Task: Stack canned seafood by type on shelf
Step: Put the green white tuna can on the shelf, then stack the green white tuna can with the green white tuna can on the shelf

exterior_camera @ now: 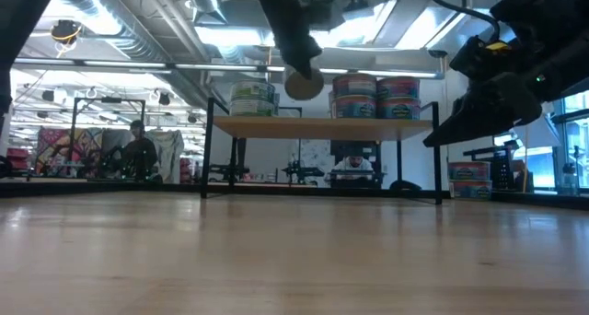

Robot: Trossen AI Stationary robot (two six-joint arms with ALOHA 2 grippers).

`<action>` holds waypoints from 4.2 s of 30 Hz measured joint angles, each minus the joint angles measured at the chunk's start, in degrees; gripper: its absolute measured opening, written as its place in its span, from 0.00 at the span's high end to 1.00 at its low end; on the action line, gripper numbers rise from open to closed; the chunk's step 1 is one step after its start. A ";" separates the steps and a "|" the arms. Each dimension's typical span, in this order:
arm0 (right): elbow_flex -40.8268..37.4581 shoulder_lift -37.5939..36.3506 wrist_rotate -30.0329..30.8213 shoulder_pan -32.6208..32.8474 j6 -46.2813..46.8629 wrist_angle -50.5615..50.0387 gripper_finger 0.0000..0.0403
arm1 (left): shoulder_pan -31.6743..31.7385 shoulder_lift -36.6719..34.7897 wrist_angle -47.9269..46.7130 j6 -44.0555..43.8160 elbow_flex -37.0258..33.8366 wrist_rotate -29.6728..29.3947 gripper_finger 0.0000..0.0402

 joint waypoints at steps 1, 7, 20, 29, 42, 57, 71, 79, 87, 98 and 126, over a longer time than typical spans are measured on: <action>0.00 0.00 0.00 0.00 0.00 0.00 0.69 | 0.50 0.43 -0.08 -0.19 -0.09 0.06 0.66; 0.00 0.00 0.00 0.00 0.00 -0.02 0.69 | 2.41 0.70 -0.31 -1.37 -1.54 1.44 0.66; 0.00 0.00 0.00 0.00 0.02 0.03 0.69 | 4.01 0.67 -1.02 -2.74 -1.60 5.65 0.66; 0.00 0.00 -0.01 0.00 0.02 0.22 0.69 | 4.48 3.38 -0.03 -0.14 -1.64 5.46 0.66; 0.02 0.00 -0.02 0.00 0.02 0.36 0.69 | 5.02 7.13 6.87 6.54 -1.60 3.42 0.63; 0.02 0.00 -0.02 0.00 0.02 0.26 0.69 | 5.48 7.30 6.94 5.84 -1.67 3.75 0.38; 0.02 0.00 -0.02 0.00 0.09 -0.04 0.69 | 1.40 5.44 1.58 4.11 1.03 3.44 0.29; 0.02 0.00 -0.02 0.00 0.25 0.03 0.69 | 3.09 5.18 1.99 2.61 1.07 5.82 0.29; 0.02 0.00 -0.03 0.00 0.31 0.11 0.69 | 5.40 5.38 1.51 1.25 -0.67 11.12 0.29; 0.02 0.00 -0.02 0.00 0.15 0.16 0.69 | 7.04 5.35 3.50 1.35 -1.45 10.35 0.29; 0.85 -0.02 -1.57 0.00 0.10 0.85 0.69 | -16.30 -4.24 -5.09 -13.75 -1.80 10.03 0.29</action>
